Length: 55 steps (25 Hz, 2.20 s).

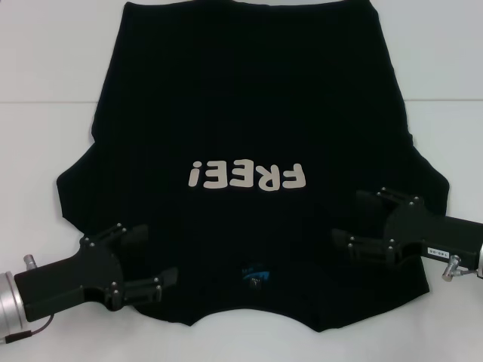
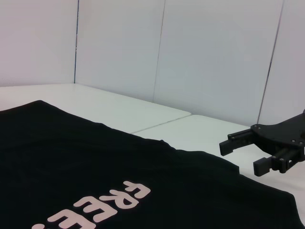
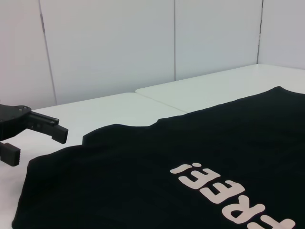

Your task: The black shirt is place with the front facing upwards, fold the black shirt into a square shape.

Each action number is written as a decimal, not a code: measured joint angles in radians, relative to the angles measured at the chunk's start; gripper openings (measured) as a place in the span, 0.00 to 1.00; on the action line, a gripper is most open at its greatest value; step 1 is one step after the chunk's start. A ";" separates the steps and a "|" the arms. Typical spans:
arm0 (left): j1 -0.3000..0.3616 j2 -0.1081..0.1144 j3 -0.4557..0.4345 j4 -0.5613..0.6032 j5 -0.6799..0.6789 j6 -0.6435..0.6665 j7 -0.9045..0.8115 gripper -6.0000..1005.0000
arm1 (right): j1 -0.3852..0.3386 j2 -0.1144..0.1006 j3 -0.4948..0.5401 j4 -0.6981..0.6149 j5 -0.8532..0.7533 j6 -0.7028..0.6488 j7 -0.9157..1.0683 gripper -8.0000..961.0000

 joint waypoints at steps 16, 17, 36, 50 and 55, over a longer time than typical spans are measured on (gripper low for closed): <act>-0.021 0.027 -0.059 0.004 -0.009 -0.006 -0.257 0.94 | 0.000 0.000 0.000 0.000 -0.002 -0.001 0.001 0.94; -0.031 0.044 -0.070 0.001 -0.006 -0.014 -0.363 0.94 | 0.000 0.000 0.000 0.000 -0.002 -0.001 0.000 0.94; -0.107 0.159 -0.081 -0.027 0.038 -0.361 -1.040 0.94 | 0.008 0.001 -0.012 0.000 -0.005 0.007 0.006 0.94; -0.107 0.123 -0.038 -0.036 0.038 -0.489 -1.030 0.93 | 0.013 0.002 -0.012 0.000 -0.005 0.007 0.009 0.94; -0.113 0.112 -0.030 -0.041 0.038 -0.496 -1.037 0.93 | 0.011 0.002 -0.012 0.000 -0.005 0.006 0.009 0.94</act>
